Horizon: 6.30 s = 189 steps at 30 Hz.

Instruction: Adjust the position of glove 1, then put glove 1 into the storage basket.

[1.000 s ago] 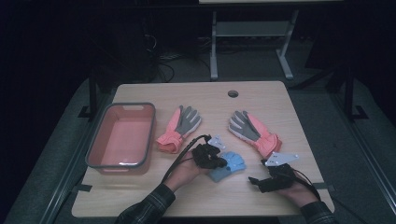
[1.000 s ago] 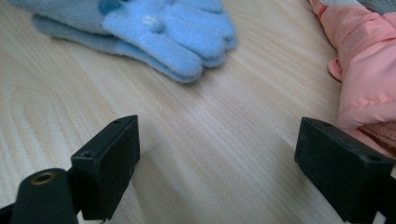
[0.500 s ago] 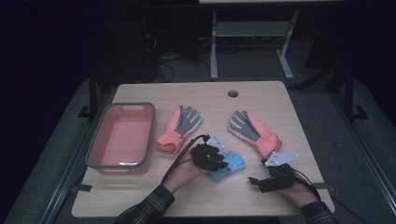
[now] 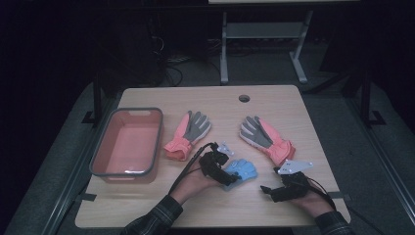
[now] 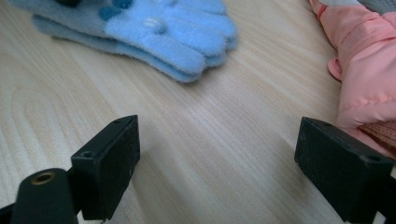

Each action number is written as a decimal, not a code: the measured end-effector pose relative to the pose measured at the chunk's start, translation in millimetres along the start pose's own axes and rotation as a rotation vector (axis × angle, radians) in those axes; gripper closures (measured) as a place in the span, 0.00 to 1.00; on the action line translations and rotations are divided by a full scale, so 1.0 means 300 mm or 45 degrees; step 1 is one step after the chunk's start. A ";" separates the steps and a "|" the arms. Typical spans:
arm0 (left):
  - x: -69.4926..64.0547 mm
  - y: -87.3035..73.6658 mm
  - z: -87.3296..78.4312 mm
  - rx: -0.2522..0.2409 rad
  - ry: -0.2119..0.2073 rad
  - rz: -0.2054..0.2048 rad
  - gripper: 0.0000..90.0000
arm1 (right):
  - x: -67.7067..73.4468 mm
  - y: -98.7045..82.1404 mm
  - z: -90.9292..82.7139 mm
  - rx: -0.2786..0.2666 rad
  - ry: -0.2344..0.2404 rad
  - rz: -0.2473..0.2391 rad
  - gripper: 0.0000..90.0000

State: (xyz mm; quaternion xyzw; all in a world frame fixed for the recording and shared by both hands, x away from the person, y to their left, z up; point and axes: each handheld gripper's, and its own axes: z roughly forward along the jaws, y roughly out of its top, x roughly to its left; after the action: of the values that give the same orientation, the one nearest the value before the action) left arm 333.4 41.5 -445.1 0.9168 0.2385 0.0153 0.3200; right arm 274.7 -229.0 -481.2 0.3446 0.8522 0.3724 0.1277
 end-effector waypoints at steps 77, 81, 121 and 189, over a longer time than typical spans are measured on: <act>0.140 -0.006 -0.366 -0.181 0.024 -0.086 0.88 | 0.000 0.000 0.001 -0.004 -0.001 0.000 0.15; 0.168 -0.023 -0.416 -0.191 0.059 -0.106 0.88 | 0.000 0.000 0.001 -0.004 -0.001 0.000 0.15; 0.487 -0.439 -0.732 -0.234 0.423 -0.551 0.88 | 0.001 0.000 0.000 0.000 -0.002 0.002 0.15; 0.137 -0.165 -0.357 -0.226 0.195 -0.270 0.21 | -0.102 0.145 -0.107 -0.046 0.022 0.047 1.00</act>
State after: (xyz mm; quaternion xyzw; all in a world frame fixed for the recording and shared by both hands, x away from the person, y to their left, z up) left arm 329.4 155.6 -394.5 0.8507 0.3554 0.0722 0.3804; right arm 303.4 -246.2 -428.8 0.3547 0.8398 0.3931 0.1196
